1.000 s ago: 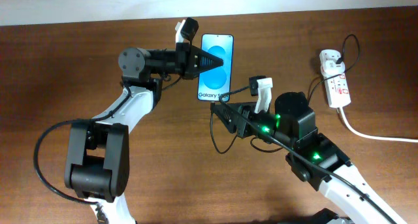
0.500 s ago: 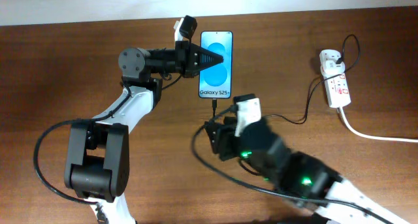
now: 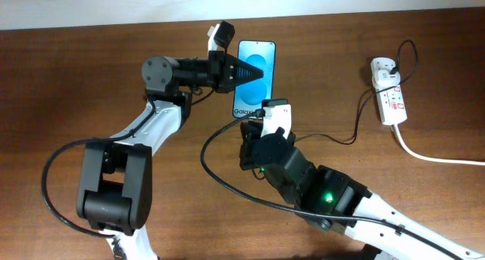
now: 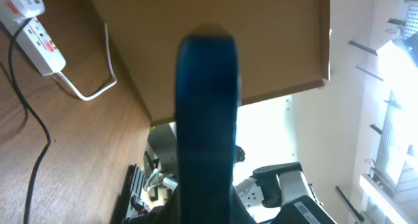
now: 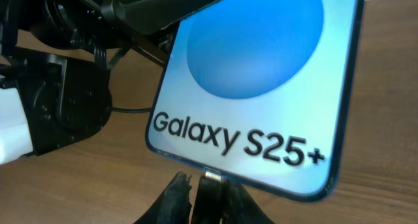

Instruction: Plug charger to phone and switch on socket

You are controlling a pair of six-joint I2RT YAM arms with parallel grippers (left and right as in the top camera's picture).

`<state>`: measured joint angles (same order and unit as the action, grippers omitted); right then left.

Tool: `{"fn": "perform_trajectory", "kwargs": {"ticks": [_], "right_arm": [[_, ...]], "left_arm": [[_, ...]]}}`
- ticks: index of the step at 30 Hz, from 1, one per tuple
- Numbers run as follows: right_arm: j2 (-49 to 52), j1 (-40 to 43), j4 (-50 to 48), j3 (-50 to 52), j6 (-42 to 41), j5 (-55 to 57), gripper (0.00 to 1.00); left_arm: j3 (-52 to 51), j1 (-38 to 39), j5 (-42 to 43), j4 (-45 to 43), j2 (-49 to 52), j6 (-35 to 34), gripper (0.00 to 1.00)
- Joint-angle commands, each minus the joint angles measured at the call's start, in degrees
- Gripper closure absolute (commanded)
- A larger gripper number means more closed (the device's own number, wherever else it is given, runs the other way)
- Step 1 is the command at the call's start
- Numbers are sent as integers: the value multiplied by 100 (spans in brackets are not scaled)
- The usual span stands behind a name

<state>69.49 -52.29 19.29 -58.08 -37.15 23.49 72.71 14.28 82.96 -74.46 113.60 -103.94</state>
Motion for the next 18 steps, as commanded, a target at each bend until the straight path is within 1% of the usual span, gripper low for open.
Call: {"fn": "perform_trajectory", "kwargs": {"ticks": [1, 2, 3, 6, 7, 9, 12, 18], "right_arm": [[42, -15, 85, -140, 28, -262, 74], [42, -15, 175, -140, 28, -278, 70], [42, -15, 251, -140, 28, -334, 69], [42, -15, 415, -140, 26, -542, 69], [42, -15, 435, -140, 26, -551, 71], [42, -13, 385, -142, 28, -479, 84], [39, -13, 363, -247, 31, -240, 96], [42, 273, -114, -339, 96, -284, 96]], "left_arm": [[72, 57, 17, -50, -24, 74, 100], [72, 57, 15, -50, -24, 74, 100], [72, 57, 15, -50, -24, 74, 100], [72, 57, 13, -50, -24, 74, 100], [72, 57, 11, -50, -24, 74, 100], [72, 57, 22, -50, -24, 76, 100], [72, 59, 87, -50, -24, 74, 100], [72, 59, 284, -52, -26, 72, 100]]}}
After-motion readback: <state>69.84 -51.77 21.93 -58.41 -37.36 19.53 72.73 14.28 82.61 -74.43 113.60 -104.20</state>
